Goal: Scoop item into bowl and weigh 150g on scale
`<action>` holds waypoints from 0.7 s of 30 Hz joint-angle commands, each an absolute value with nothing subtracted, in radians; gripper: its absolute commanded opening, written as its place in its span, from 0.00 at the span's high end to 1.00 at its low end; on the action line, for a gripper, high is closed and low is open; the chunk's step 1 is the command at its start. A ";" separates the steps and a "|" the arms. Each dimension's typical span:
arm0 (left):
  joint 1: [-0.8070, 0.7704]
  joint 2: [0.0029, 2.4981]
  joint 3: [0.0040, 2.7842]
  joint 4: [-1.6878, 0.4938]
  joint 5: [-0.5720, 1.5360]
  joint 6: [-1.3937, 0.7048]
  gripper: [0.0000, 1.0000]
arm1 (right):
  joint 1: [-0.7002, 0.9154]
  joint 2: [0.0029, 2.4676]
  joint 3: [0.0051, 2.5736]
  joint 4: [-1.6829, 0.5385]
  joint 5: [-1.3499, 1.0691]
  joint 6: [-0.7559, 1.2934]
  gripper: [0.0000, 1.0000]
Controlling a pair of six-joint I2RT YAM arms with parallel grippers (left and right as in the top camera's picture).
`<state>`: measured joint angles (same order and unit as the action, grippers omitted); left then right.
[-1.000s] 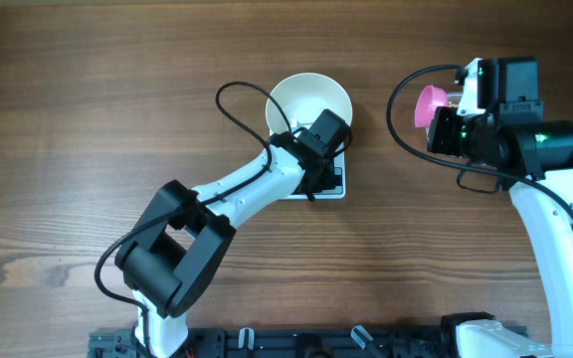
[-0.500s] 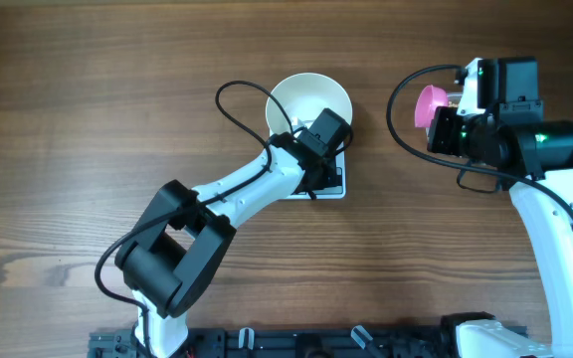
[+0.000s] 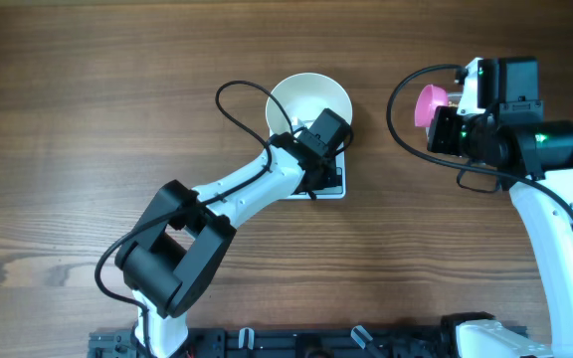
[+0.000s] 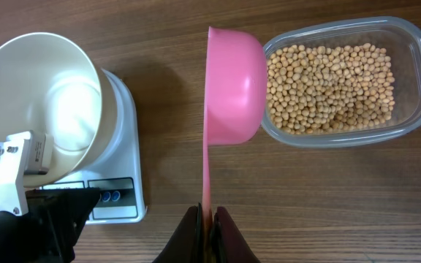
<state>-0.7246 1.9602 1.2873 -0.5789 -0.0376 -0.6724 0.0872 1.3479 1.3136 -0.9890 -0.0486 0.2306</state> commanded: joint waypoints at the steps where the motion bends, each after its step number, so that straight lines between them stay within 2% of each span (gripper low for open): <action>1: -0.729 1.977 1.273 -0.582 -0.062 -0.689 0.96 | 0.085 1.330 1.323 -0.984 -0.060 0.236 0.96; 21: -0.730 1.977 1.273 -0.594 -0.076 -0.689 0.96 | 0.085 1.330 1.323 -0.984 -0.060 0.236 0.96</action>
<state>-0.7265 1.9602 1.2873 -0.5873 -0.0551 -0.6727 0.0872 1.3479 1.3136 -0.9890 -0.0486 0.2306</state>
